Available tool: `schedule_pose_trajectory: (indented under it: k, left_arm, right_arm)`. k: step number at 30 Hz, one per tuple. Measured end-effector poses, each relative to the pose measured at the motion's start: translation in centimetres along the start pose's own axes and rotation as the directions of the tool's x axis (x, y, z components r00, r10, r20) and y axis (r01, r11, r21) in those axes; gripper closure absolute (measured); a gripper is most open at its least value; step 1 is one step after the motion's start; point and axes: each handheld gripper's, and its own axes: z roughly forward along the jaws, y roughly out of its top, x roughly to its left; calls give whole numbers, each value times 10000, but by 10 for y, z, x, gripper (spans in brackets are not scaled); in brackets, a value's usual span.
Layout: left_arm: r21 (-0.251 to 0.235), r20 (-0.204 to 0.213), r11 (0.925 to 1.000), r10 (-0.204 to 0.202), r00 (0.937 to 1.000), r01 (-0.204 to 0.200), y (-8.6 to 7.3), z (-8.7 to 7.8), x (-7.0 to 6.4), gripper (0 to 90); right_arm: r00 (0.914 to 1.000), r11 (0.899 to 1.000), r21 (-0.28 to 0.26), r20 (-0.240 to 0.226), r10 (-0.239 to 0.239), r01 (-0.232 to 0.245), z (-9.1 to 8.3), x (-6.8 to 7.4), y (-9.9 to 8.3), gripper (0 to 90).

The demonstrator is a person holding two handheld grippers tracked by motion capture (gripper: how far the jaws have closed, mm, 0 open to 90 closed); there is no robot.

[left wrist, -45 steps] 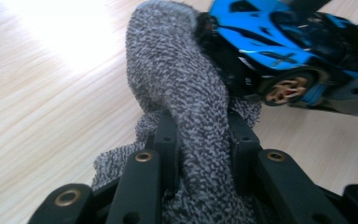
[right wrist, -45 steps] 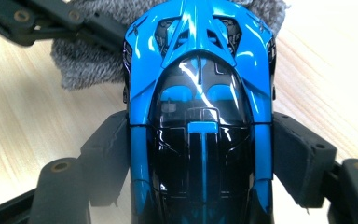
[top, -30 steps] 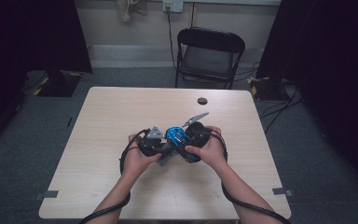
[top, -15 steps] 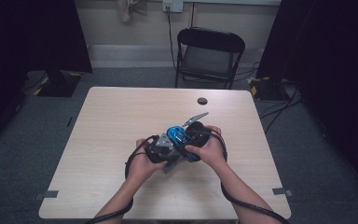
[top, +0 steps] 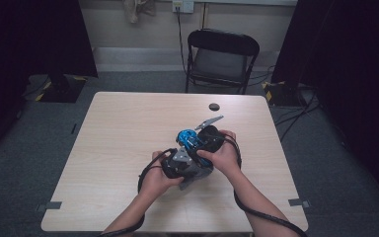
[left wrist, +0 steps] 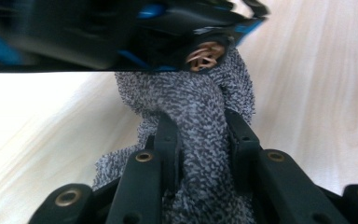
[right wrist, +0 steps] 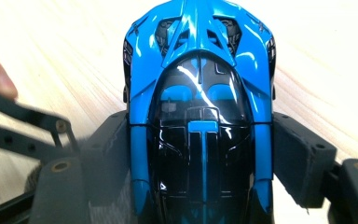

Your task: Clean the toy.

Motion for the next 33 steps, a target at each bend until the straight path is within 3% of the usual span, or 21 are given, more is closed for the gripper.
schedule_pose_trajectory:
  k: [10, 13, 15, 17, 18, 21, 23, 25, 26, 27, 30, 33]
  left_arm:
    - [-44, 592, 9992, 397, 9975, -395, 5, 7, -14, 709]
    - [109, 842, 9993, 345, 9959, -355, 2, 8, -15, 709]
    - [168, 818, 9989, 419, 9958, -434, 2, 7, -14, 709]
    - [146, 781, 9995, 256, 9966, -268, -1, 4, -11, 708]
    - [310, 408, 9993, 215, 9989, -228, -3, -2, -4, 708]
    - [359, 89, 9993, -125, 9999, 122, -8, -9, 7, 708]
    - [469, -491, 9983, -318, 9983, 341, -13, -18, 18, 708]
    - [482, -1125, 9958, -725, 9910, 783, -18, -28, 31, 708]
    - [326, -1462, 9926, -1110, 9830, 1170, -21, -36, 41, 708]
    - [326, -1462, 9926, -1110, 9830, 1170, -21, -36, 41, 708]
    - [-24, -1941, 9843, -1737, 9655, 1766, -24, -48, 60, 708]
    - [-243, -2065, 9821, -1879, 9602, 1870, -21, -51, 65, 708]
  right_arm:
    - [9997, 9997, -135, 162, 187, -185, -3, -5, 0, 273]
    - [9995, 9995, -178, 139, 272, -270, -3, -7, -1, 273]
    - [9993, 9989, -297, 93, 375, -372, -5, -9, -1, 273]
    - [9992, 9987, -319, 62, 388, -385, -7, -10, -2, 273]
    - [9991, 9986, -344, 45, 411, -410, -8, -11, -2, 273]
    - [9988, 9977, -469, 35, 484, -482, -11, -12, -3, 273]
    - [9984, 9968, -567, -64, 568, -570, -14, -13, -4, 273]
    - [9988, 9974, -525, -68, 486, -489, -16, -13, -5, 273]
    - [9989, 9977, -503, -111, 453, -458, -16, -13, -6, 273]
    - [9989, 9977, -503, -111, 453, -458, -16, -13, -6, 273]
    - [9989, 9979, -481, -239, 412, -423, -15, -10, -9, 273]
    - [9992, 9987, -423, -288, 272, -285, -12, -4, -12, 273]
